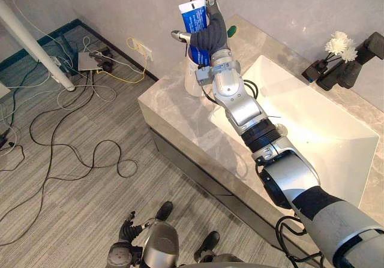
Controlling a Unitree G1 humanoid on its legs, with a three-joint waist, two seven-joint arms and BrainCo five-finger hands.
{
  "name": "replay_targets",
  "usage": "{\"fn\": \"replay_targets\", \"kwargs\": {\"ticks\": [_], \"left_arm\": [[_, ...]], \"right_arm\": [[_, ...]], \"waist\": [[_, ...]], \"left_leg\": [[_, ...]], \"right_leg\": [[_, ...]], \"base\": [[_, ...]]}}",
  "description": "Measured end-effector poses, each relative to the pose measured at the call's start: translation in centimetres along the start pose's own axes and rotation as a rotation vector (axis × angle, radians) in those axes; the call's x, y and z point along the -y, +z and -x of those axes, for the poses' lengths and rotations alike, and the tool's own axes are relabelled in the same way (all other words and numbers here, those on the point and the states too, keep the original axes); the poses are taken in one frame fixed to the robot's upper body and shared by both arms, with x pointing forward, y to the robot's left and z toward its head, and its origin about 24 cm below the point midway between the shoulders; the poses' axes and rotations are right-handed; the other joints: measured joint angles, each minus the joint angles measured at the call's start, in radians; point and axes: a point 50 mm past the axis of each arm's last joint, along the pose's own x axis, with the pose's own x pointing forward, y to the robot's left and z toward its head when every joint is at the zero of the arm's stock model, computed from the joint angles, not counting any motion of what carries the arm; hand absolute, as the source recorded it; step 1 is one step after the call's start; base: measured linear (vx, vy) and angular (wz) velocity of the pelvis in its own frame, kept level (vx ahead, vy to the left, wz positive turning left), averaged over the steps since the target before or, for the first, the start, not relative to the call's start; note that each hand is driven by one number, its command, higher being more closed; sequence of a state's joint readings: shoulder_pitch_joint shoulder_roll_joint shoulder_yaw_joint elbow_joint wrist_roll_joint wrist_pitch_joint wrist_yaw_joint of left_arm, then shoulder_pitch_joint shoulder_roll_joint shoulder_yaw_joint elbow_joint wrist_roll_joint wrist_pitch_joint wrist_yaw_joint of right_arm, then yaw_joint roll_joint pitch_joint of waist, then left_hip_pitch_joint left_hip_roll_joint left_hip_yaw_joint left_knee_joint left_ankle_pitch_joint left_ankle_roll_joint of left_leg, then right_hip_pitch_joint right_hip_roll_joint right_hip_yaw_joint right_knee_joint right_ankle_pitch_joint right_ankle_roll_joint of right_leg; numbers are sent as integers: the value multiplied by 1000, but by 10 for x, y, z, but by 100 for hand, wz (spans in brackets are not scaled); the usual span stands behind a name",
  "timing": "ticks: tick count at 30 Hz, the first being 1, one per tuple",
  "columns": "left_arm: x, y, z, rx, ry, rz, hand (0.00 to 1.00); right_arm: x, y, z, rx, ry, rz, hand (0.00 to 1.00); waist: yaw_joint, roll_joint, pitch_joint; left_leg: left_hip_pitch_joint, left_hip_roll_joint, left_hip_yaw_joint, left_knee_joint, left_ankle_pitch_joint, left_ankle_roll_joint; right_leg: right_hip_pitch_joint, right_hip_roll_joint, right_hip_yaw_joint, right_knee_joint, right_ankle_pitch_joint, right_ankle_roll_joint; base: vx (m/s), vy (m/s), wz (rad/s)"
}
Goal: Organize washtable
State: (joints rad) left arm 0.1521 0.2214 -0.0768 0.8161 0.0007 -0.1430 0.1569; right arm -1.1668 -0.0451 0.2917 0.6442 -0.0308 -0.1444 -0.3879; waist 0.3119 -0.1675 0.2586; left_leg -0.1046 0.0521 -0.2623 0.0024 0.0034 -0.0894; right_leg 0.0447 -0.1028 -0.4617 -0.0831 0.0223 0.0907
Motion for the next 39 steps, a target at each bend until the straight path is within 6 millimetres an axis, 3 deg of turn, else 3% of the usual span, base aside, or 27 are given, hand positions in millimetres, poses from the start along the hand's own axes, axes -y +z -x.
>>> {"fn": "replay_targets", "kwargs": {"ticks": [9, 16, 20, 31, 39], "left_arm": [[0, 0, 0, 0, -1, -4, 0], [-3, -3, 1, -9, 3, -11, 0], [-5, -6, 2, -17, 6, -16, 0], [-6, -9, 4, -27, 7, -18, 0], [-5, -18, 6, -65, 5, -23, 0]], "right_arm": [[-3, -7, 6, -27, 4, -10, 0], [-4, -6, 6, -24, 5, -16, 0], [-1, 1, 6, 13, -7, -35, 0], [8, 9, 9, 57, -5, -62, 0], [15, 22, 8, 124, -9, -78, 0]], "waist": [[-1, -3, -2], [-19, -14, -10], [-25, -25, -19], [-33, -25, -29], [-57, -21, -58]], "left_leg": [[4, 0, 2, 0, 0, 0], [9, 0, 7, 0, 1, 1], [15, 0, 15, 0, 1, 1], [33, -1, 25, -3, 1, 1], [44, 1, 46, -5, 1, 1]], "right_leg": [[0, -1, 3, 4, 0, 0], [1, -3, 8, 9, 0, 0], [2, -4, 17, 10, 0, 0], [14, -3, 25, 11, 1, -1], [13, -2, 47, 9, 4, -6]], "base": [[0, 0, 0], [0, 0, -1], [-1, 1, -5], [-3, 3, -2], [-7, 6, -7]]}}
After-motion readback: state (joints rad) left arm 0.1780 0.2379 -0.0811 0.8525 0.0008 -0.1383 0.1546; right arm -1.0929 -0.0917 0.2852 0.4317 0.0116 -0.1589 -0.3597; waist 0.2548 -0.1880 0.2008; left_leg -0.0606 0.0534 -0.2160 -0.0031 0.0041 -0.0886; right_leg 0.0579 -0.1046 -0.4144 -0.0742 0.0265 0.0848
